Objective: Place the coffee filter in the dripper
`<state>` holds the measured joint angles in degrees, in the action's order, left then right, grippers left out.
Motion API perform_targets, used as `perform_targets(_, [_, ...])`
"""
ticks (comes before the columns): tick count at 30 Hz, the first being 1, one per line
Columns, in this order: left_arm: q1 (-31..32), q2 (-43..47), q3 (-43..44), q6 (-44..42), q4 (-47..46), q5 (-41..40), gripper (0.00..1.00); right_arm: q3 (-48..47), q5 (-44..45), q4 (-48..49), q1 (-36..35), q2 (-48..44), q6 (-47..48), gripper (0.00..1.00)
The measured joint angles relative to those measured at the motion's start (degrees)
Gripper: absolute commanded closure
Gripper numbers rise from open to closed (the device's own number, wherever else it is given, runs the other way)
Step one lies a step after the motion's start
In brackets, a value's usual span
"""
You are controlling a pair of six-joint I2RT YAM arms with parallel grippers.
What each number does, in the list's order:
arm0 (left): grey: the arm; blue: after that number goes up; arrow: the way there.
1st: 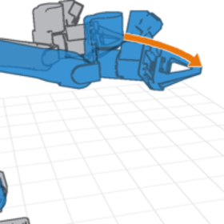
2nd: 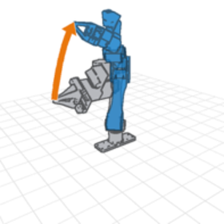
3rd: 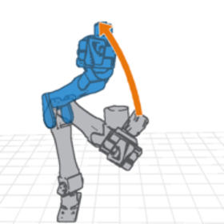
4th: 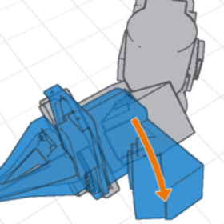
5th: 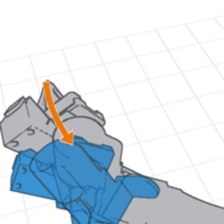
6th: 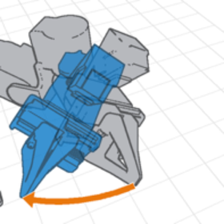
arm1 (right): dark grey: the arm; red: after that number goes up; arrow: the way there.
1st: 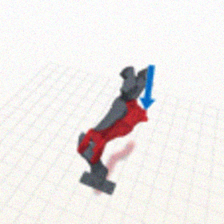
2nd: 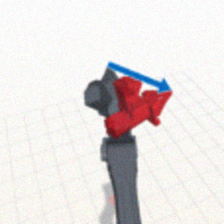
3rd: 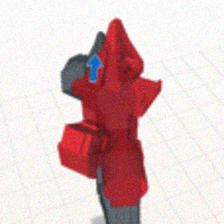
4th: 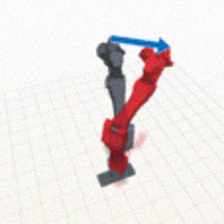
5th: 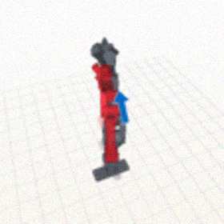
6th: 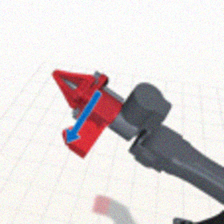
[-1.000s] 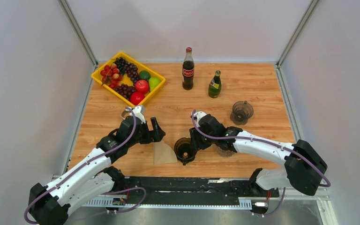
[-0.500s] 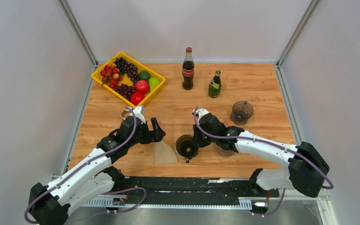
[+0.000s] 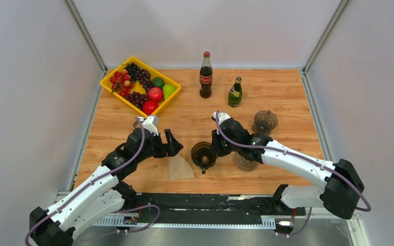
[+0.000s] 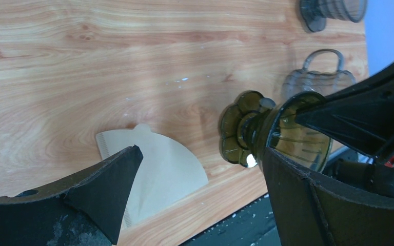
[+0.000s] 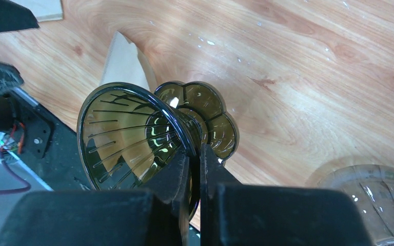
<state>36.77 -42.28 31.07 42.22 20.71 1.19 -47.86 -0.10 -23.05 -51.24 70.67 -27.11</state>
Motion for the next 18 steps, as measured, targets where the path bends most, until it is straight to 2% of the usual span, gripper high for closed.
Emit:
perform_targets(7, [0.0, 5.2, 2.0, -0.1, 2.1, 1.9, 0.00, -9.3, -2.0, -4.7, 0.5, 4.4, -1.4, 1.00])
perform_targets(13, [0.0, 10.7, 7.5, -0.1, 9.0, -4.8, 0.00, -19.5, -3.6, -6.4, 1.6, 12.6, -1.7, 1.00])
perform_targets(18, [0.0, 10.1, 12.5, -0.1, 12.3, -9.2, 0.00, -23.4, -5.2, -8.4, 1.7, 16.1, -1.5, 1.00])
